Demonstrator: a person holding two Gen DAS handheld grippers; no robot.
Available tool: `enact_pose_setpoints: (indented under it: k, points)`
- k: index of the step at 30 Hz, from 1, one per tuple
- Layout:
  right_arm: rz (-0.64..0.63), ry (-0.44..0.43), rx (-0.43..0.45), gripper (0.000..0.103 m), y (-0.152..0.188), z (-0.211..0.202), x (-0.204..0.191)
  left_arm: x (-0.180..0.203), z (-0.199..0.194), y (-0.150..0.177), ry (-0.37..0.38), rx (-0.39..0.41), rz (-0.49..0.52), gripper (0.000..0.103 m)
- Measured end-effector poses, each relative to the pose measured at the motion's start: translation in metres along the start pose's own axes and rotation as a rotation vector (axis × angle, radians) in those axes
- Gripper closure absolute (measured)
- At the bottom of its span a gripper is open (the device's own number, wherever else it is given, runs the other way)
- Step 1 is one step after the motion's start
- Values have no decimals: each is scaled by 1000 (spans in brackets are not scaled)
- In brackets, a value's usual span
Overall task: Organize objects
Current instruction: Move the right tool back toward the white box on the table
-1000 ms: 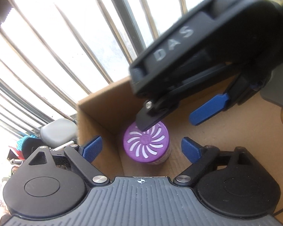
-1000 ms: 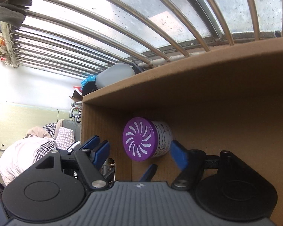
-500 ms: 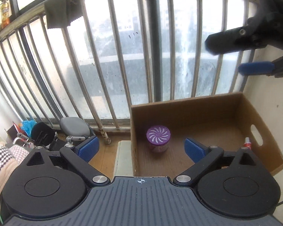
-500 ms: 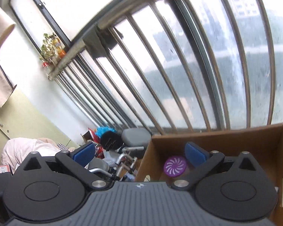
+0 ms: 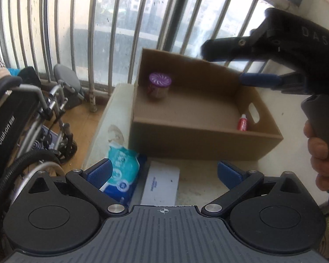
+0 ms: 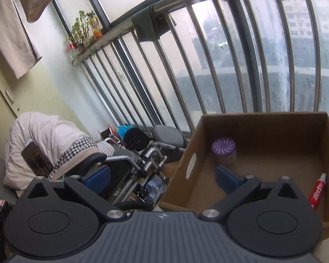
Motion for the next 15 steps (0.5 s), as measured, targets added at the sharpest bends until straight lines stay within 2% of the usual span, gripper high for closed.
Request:
enact_pose_setpoints:
  k: [4, 8, 15]
  points:
    - [-47, -29, -121, 0, 41, 31, -11, -11, 20, 32, 41, -38, -57, 0]
    - [-99, -36, -228, 0, 85, 67, -9, -19, 49, 50, 68, -72, -95, 0]
    - [-197, -90, -331, 0, 127, 110, 3, -13, 71, 68, 81, -108, -84, 0]
Point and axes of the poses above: each gripper's, at about its wrist camera, not at the fingertips, and z roughly the way its jaws point, x to its right, y to its underside, the point moved 1 cm from there along z, roughly the way its jaws point, and after that the axes turned 7 degrees about -z, right-handed, at the moved point
